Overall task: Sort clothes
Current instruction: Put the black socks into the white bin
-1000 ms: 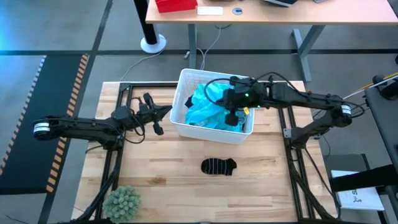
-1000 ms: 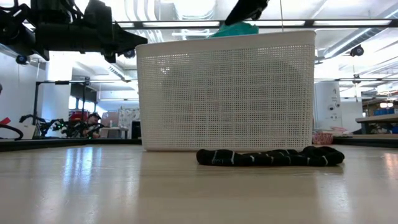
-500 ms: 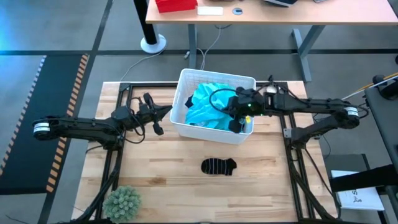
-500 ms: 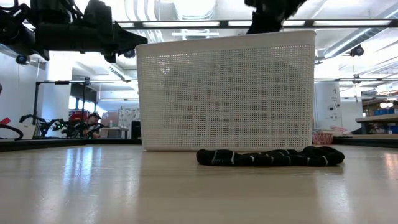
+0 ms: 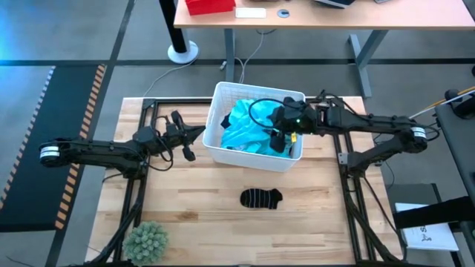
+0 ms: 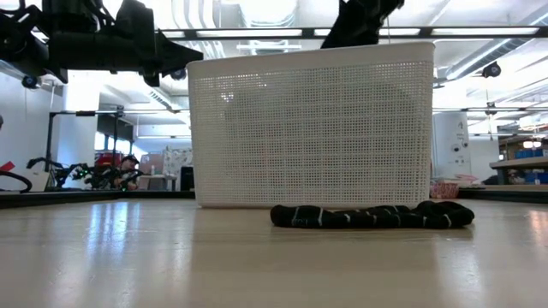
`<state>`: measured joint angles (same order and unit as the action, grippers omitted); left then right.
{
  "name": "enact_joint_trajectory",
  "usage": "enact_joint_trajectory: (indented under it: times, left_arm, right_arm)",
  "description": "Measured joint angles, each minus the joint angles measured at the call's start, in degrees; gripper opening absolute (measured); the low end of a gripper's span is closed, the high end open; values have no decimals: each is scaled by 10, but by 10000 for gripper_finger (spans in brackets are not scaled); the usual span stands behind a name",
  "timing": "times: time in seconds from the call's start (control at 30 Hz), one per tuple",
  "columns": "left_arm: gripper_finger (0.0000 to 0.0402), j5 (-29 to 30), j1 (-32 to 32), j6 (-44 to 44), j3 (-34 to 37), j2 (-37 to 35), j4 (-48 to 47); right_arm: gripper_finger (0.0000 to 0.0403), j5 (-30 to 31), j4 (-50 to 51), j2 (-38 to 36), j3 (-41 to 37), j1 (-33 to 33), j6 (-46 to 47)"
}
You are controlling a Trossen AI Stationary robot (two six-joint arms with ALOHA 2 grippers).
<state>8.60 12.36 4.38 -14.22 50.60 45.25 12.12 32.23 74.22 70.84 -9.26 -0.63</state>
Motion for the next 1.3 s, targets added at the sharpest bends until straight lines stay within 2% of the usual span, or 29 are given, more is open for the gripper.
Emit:
enact_joint_trajectory:
  times: [0.2,0.4,0.6,1.03,1.13,1.3]
  left_arm:
    - [0,0,0,0,0,0,-2]
    - [0,0,0,0,0,0,-2]
    - [0,0,0,0,0,0,-2]
    - [0,0,0,0,0,0,-2]
    - [0,0,0,0,0,0,-2]
    - [0,0,0,0,0,0,-1]
  right_arm:
    - [273,-6,60,0,42,2,0]
    - [268,-32,80,0,57,33,13]
    - [207,-31,78,0,58,86,14]
    - [16,-31,80,1,55,188,73]
    - [5,-31,97,2,51,210,92]
    - [24,-32,147,2,42,241,153]
